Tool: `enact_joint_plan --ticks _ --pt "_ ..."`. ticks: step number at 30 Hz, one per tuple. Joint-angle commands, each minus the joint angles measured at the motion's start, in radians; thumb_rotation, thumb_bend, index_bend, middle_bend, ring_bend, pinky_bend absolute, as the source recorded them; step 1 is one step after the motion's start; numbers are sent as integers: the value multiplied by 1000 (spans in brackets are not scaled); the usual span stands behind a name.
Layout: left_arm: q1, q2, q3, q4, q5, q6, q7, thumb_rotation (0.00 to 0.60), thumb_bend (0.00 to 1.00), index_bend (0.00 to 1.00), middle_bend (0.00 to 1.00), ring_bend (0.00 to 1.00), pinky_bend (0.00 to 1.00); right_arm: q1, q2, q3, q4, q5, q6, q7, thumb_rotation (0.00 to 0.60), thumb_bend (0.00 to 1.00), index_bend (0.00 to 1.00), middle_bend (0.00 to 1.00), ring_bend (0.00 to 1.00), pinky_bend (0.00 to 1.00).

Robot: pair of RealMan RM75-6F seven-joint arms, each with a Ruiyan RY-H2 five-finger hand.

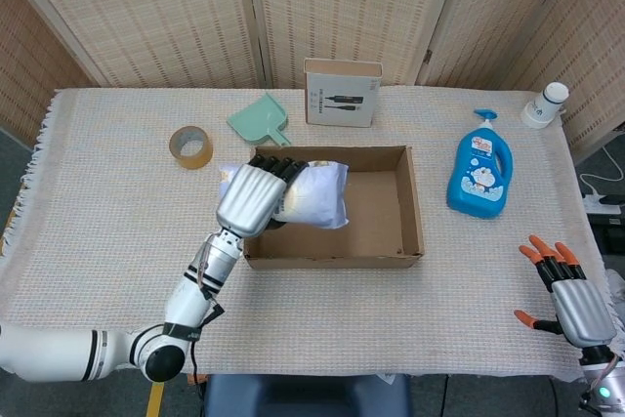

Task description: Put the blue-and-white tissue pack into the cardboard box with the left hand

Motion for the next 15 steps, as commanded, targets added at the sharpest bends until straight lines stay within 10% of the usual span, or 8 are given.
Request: enact_joint_plan --ticks 1,15 --pt "-69 -80 -26 58 -19 -10 35 600 274 591 685 573 660 -2 2 2 3 3 2 7 600 0 123 0 0 0" --pt "-196 -413 -50 461 85 41 -100 600 270 523 620 515 613 -7 13 7 10 20 -6 25 600 0 123 0 0 0"
